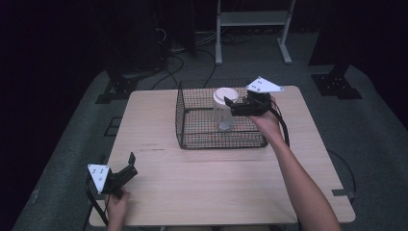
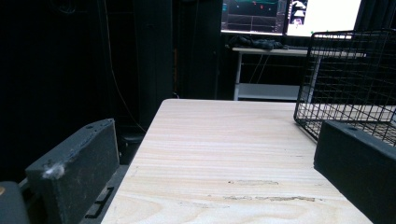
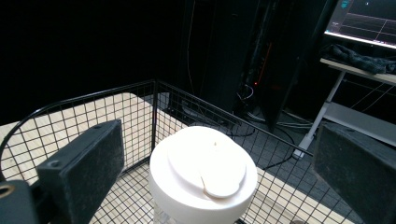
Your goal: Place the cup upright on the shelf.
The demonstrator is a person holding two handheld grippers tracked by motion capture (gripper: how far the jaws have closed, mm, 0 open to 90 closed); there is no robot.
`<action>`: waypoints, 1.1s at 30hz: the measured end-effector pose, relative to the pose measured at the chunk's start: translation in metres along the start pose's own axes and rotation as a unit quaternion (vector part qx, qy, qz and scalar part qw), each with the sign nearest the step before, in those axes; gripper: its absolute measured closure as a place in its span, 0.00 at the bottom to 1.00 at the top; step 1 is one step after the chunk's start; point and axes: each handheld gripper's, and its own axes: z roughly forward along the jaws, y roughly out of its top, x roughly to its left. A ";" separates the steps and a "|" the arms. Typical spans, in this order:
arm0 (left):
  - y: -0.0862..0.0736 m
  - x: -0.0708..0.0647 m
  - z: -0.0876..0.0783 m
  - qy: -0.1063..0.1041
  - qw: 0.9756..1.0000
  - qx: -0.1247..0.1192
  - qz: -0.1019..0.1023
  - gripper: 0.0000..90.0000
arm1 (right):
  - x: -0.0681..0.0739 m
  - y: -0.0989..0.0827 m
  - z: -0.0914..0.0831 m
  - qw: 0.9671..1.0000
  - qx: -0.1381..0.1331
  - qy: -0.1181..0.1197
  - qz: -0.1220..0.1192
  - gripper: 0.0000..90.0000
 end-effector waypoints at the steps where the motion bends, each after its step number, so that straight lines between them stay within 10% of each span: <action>1: 0.000 0.000 0.000 0.000 1.000 0.000 0.000 0.00 | 0.000 0.000 -0.001 1.000 0.001 0.000 -0.002 0.02; 33: 0.000 -0.002 0.000 0.002 1.000 0.000 0.006 0.00 | -0.009 -0.026 -0.038 1.000 0.014 -0.006 0.004 0.02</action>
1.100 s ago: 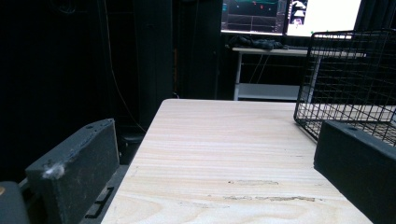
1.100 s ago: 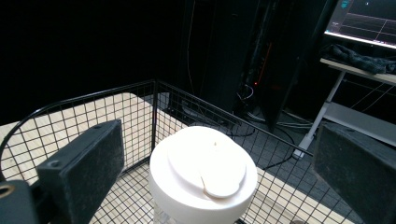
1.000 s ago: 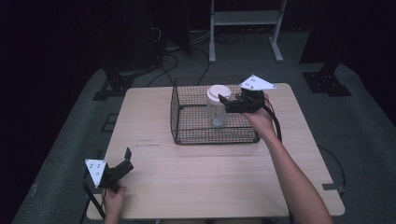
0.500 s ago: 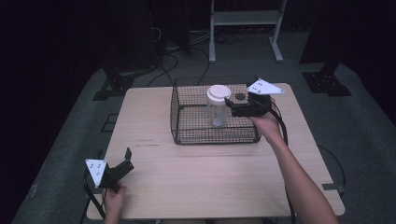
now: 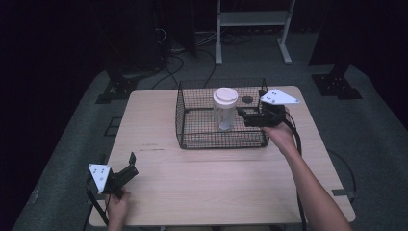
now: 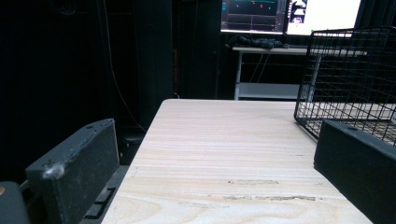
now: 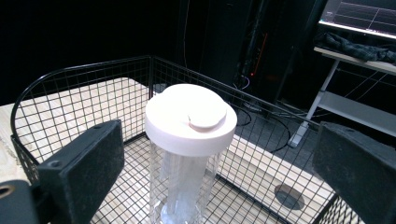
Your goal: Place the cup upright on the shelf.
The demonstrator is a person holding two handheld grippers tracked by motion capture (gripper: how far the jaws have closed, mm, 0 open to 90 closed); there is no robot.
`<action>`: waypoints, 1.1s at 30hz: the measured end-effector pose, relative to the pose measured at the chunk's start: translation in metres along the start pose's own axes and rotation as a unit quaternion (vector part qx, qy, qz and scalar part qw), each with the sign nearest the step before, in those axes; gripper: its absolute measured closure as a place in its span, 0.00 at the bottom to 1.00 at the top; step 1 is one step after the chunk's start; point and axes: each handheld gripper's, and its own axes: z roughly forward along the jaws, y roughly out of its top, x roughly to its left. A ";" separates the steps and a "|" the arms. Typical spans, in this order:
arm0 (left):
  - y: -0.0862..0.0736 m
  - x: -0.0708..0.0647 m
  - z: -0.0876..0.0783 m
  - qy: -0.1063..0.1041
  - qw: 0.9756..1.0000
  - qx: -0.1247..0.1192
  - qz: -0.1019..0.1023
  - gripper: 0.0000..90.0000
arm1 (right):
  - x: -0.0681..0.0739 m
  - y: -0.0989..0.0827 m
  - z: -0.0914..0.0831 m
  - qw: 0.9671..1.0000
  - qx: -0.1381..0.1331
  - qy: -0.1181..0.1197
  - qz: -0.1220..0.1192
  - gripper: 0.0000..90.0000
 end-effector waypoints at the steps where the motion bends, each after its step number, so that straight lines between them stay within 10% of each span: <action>1: 0.000 0.000 0.000 0.000 1.000 0.000 0.000 0.00 | 0.000 -0.001 -0.001 1.000 0.001 0.000 -0.001 0.02; 33: 0.000 -0.001 0.000 -0.002 1.000 0.002 0.003 0.00 | 0.011 -0.031 -0.044 1.000 0.005 0.013 -0.008 0.02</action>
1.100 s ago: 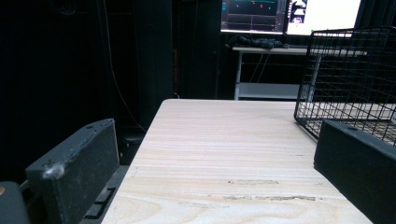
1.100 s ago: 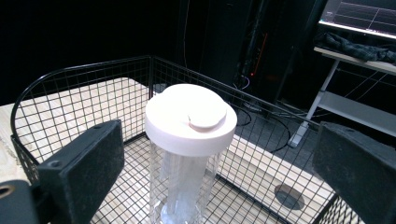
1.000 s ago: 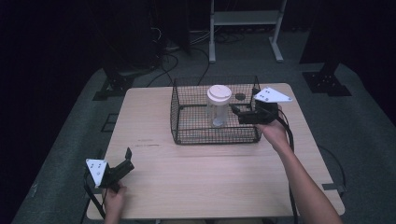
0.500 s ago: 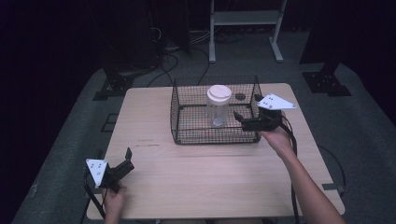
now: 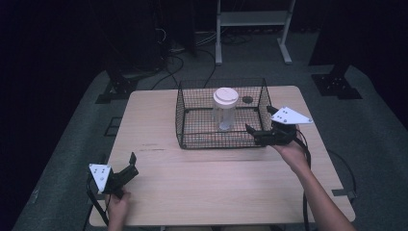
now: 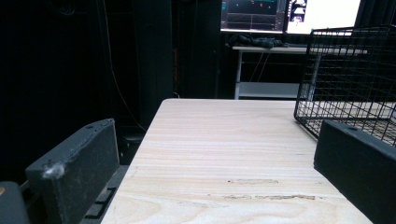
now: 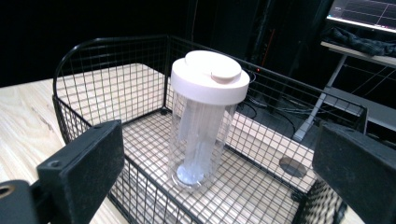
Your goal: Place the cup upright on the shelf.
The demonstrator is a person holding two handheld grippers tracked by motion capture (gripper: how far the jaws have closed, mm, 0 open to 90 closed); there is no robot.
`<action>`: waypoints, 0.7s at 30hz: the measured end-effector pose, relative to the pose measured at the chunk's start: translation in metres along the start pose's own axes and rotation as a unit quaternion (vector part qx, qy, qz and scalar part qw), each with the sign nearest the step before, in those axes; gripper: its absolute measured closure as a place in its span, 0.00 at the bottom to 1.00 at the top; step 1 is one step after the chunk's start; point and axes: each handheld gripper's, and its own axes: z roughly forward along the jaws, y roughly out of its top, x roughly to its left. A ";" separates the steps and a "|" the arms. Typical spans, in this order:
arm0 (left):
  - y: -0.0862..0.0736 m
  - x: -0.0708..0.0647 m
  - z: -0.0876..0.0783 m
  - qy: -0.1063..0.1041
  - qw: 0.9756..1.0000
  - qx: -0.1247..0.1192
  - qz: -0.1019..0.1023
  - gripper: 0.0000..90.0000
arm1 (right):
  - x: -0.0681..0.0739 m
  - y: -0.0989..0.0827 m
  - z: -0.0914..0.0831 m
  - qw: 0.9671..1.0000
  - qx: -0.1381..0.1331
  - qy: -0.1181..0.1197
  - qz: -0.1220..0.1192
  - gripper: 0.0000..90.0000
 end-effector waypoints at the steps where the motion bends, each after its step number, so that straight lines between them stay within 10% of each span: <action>1: 0.000 0.000 0.000 0.001 1.000 0.000 0.001 0.00 | 0.000 -0.001 -0.001 1.000 0.001 0.002 0.003 0.02; 21: 0.000 -0.001 0.000 -0.001 1.000 -0.001 0.003 0.00 | 0.005 -0.030 -0.032 1.000 0.007 -0.001 0.004 0.02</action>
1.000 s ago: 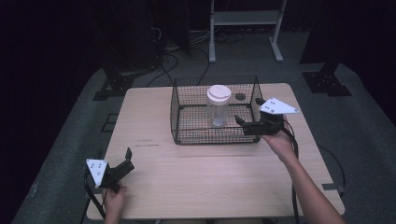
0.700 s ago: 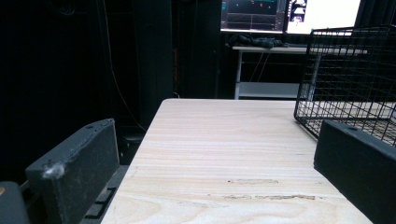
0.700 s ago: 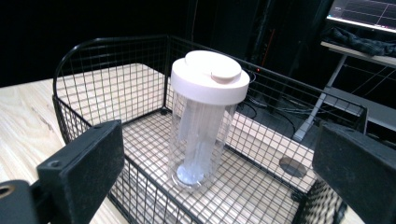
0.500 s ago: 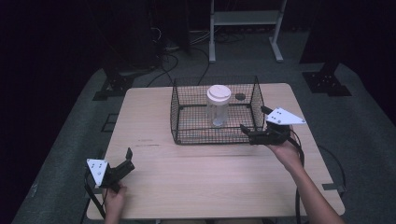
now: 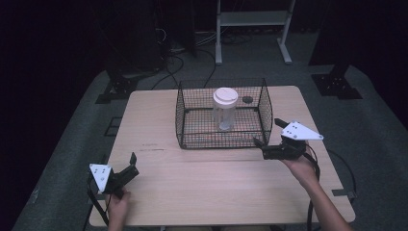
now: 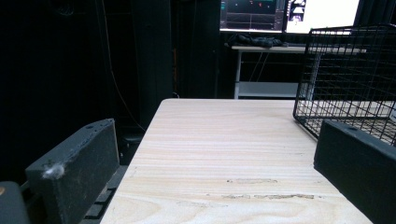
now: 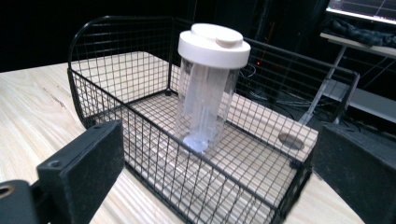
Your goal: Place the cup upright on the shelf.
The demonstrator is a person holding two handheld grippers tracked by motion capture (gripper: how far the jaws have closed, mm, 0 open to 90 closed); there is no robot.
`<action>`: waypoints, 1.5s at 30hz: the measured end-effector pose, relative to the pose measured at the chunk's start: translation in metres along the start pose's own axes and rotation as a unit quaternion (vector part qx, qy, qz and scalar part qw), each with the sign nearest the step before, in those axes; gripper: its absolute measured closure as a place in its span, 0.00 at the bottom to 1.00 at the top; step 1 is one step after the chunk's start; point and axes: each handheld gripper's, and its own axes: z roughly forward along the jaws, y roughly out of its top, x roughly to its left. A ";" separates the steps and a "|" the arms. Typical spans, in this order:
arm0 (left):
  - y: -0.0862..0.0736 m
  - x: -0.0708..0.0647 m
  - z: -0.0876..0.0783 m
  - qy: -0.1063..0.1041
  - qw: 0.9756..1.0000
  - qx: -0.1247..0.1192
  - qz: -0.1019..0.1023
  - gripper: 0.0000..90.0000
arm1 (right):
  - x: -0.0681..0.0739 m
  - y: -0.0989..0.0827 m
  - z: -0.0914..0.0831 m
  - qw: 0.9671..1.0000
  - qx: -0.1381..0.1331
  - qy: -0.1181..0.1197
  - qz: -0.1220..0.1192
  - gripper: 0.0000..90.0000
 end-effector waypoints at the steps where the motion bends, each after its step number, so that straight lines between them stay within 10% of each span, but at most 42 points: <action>1: 0.000 0.000 0.000 0.000 1.000 0.000 0.000 0.00 | 0.000 -0.002 -0.001 1.000 0.003 -0.001 0.003 0.02; 45: 0.000 0.000 0.000 -0.002 1.000 0.002 -0.001 0.00 | -0.007 -0.063 -0.046 0.998 0.014 -0.034 0.049 0.02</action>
